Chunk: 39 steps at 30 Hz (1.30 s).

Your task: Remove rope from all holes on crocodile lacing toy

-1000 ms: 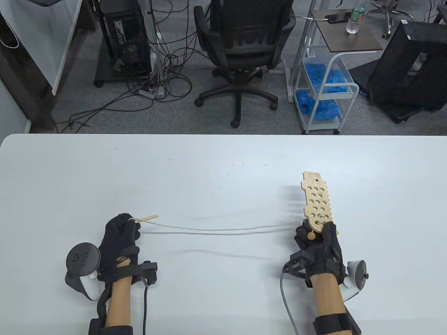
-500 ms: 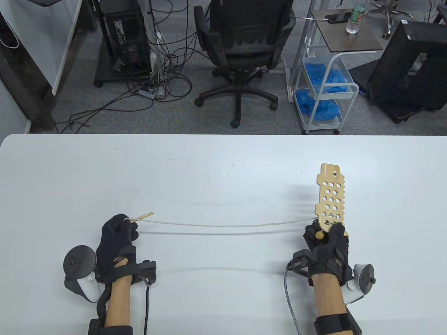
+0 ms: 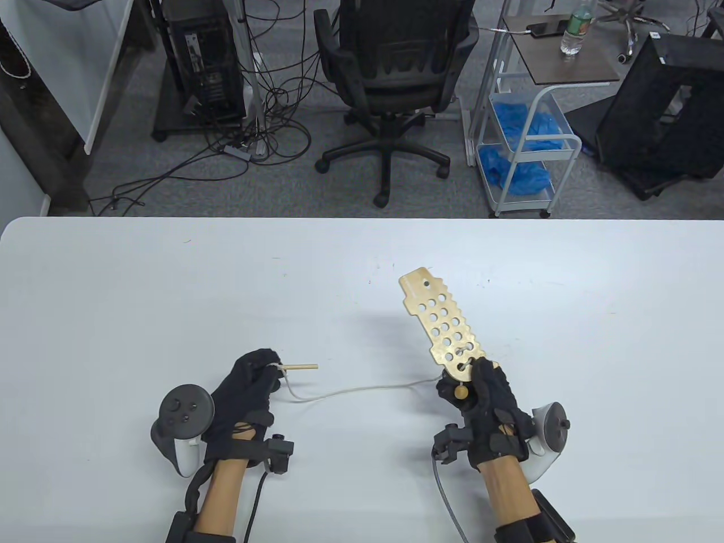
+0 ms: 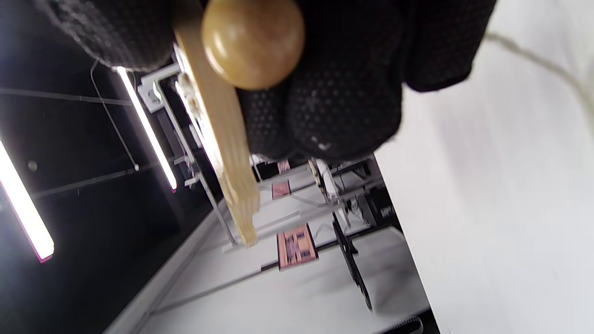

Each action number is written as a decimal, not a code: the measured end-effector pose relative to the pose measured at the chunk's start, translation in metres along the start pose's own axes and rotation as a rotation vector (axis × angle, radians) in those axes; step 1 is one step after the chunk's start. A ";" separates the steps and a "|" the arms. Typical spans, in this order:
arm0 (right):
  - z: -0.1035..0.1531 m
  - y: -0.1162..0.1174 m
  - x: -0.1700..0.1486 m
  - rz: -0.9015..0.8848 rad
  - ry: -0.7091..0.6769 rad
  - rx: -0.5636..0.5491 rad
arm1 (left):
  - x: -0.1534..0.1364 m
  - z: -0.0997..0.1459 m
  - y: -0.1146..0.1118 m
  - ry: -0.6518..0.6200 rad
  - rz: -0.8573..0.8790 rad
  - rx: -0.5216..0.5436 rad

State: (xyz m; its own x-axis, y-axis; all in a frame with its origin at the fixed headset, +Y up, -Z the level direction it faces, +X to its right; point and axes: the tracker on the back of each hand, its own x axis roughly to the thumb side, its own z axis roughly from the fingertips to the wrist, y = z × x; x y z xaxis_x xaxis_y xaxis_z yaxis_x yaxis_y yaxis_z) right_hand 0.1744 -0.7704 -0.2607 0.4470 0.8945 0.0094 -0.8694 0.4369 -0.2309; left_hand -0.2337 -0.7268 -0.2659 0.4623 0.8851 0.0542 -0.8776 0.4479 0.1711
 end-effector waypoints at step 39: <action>0.033 0.072 -0.024 0.067 -0.018 0.433 | 0.015 0.012 -0.063 -0.022 0.379 -0.481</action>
State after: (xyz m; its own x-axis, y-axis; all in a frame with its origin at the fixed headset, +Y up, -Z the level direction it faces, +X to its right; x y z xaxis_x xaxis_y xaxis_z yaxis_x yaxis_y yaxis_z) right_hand 0.0942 -0.7572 -0.2453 0.3861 0.9221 0.0261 -0.9061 0.3738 0.1981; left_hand -0.1703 -0.7429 -0.2642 0.1051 0.9934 0.0452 -0.9380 0.1141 -0.3274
